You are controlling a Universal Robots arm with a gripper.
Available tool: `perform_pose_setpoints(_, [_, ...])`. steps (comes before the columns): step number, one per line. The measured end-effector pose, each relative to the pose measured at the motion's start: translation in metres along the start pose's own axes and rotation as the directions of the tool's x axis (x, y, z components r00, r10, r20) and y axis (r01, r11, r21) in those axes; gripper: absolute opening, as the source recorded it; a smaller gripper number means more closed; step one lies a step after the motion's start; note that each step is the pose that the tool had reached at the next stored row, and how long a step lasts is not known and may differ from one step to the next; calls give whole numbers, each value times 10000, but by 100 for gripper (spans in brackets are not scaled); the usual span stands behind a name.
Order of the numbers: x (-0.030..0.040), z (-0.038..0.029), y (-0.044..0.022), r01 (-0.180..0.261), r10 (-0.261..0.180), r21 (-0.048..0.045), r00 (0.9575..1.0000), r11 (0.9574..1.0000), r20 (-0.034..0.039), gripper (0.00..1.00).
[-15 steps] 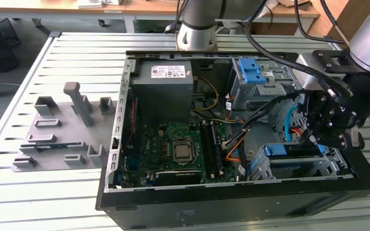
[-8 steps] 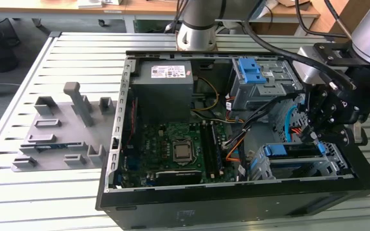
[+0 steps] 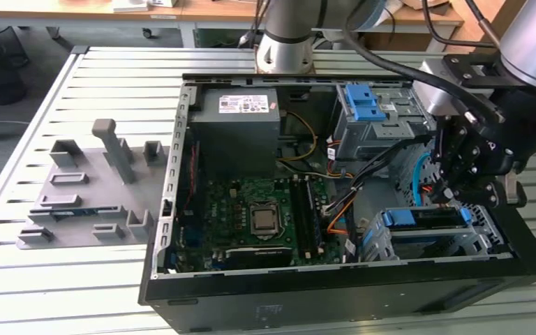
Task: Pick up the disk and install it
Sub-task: 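Insert the second disk wire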
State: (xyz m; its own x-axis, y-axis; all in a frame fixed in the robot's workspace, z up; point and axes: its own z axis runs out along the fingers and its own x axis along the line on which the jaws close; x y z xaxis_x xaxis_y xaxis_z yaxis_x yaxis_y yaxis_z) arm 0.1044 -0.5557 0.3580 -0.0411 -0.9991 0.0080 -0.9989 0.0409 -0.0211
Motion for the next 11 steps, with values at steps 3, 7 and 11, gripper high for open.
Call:
perform_pose_setpoints(3, [1, -98, 7, 0, 0, 15, 10000, 10000, 0, 11])
perform_pose_setpoints(7, [0, -203, 17, 0, 0, 32, 10000, 10000, 1, 11])
perform_pose_setpoints(11, [-26, -247, 26, 0, 0, 40, 10000, 10000, 3, 11])
